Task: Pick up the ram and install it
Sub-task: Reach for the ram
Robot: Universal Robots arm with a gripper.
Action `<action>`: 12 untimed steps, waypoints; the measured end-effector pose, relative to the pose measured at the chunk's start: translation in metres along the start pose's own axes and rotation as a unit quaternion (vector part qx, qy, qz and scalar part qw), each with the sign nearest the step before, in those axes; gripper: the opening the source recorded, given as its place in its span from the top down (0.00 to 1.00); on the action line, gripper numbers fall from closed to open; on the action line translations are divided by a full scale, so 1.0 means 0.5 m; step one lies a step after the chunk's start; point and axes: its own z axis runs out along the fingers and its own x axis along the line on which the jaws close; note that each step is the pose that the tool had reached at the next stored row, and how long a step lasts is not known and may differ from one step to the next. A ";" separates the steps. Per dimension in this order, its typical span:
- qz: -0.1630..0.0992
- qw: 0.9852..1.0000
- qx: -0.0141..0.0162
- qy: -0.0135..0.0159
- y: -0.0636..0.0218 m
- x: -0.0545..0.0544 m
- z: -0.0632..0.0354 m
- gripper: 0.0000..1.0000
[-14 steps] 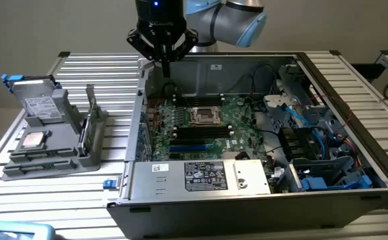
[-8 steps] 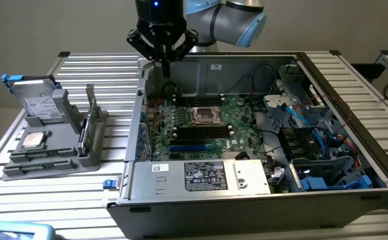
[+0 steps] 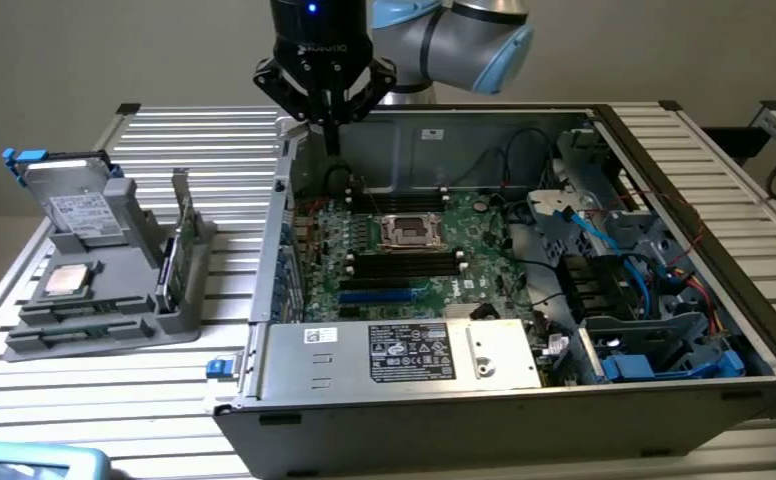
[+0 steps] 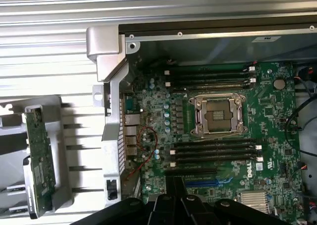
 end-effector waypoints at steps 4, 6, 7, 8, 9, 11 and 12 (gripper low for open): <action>0.000 1.000 0.000 -0.004 -0.007 0.014 -0.002 0.89; -0.001 1.000 0.000 -0.008 -0.015 0.020 -0.006 0.89; -0.001 1.000 -0.001 -0.010 -0.019 0.023 -0.009 0.89; -0.001 1.000 -0.001 -0.012 -0.023 0.026 -0.011 0.89; -0.001 1.000 -0.001 -0.013 -0.027 0.029 -0.013 0.89; -0.001 1.000 -0.001 -0.016 -0.036 0.038 -0.018 0.89; -0.001 1.000 -0.001 -0.017 -0.040 0.044 -0.019 0.89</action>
